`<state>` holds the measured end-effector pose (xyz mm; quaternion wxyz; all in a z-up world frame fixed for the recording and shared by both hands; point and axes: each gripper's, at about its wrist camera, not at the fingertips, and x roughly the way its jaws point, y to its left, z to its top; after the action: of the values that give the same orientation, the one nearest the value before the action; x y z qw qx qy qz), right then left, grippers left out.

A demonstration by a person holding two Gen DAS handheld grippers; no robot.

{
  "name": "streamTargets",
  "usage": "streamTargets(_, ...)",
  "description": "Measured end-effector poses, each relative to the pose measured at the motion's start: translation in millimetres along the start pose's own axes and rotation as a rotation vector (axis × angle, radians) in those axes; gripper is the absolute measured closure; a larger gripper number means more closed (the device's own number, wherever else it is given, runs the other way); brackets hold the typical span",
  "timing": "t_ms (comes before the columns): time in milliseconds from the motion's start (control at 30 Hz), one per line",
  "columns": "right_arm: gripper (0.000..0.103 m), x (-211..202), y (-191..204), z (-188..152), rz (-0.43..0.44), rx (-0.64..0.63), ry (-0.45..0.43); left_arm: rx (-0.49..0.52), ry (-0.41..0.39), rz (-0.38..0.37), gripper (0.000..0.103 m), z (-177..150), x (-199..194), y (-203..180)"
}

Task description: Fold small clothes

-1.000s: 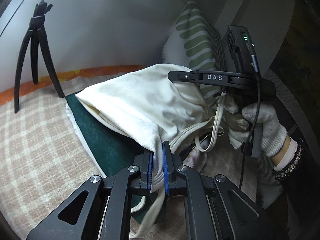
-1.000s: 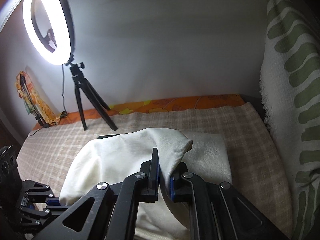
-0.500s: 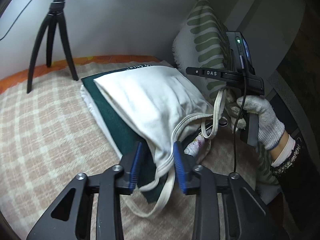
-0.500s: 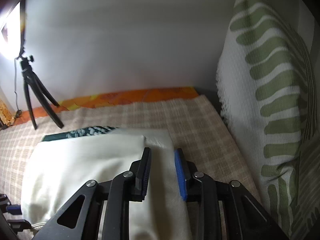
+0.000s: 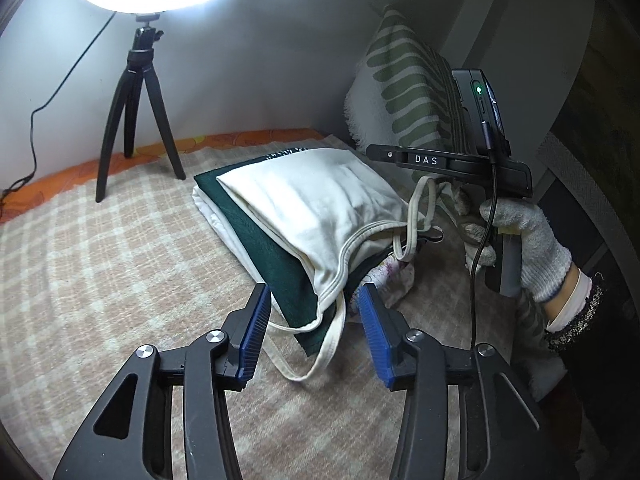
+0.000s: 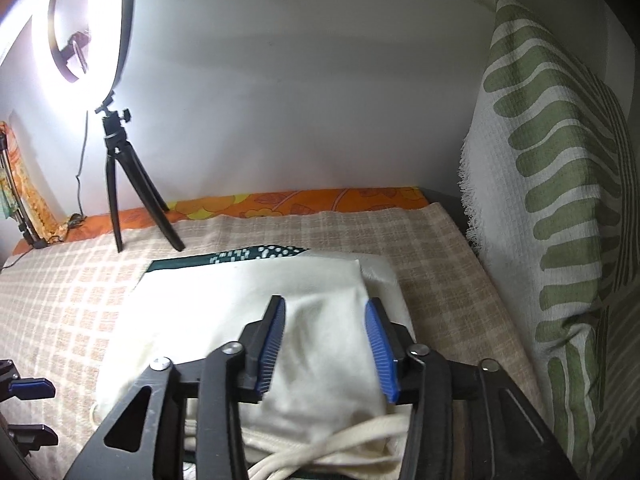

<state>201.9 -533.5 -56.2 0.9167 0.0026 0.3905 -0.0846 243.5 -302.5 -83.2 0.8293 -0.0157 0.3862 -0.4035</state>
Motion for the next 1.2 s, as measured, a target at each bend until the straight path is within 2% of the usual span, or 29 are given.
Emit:
streamTargets(300,0.029,-39,17,-7,-0.046,-0.01,-0.047,0.018,-0.032,0.041,0.041,-3,-33,-15)
streamTargets(367,0.024,-47,19,-8,-0.055,-0.006,-0.057,0.024,-0.04,0.063,0.032,-5,-40,-19)
streamTargets(433,0.017,-55,22,-9,-0.063,-0.008,-0.066,0.03,-0.047,0.097,0.028,-7,-45,-23)
streamTargets(633,0.01,-81,38,-14,-0.077,-0.034,-0.095,0.038,-0.054,0.132,0.022,-18,-67,-29)
streamTargets(733,0.002,-95,47,-18,-0.074,-0.039,-0.113,0.033,-0.062,0.148,0.022,-24,-78,-32)
streamTargets(933,0.0,-116,74,-37,-0.062,-0.07,-0.122,0.041,-0.068,0.178,0.022,-38,-101,-39)
streamTargets(1200,0.0,-141,98,-62,-0.04,-0.035,-0.13,0.061,-0.099,0.197,0.022,-59,-134,-48)
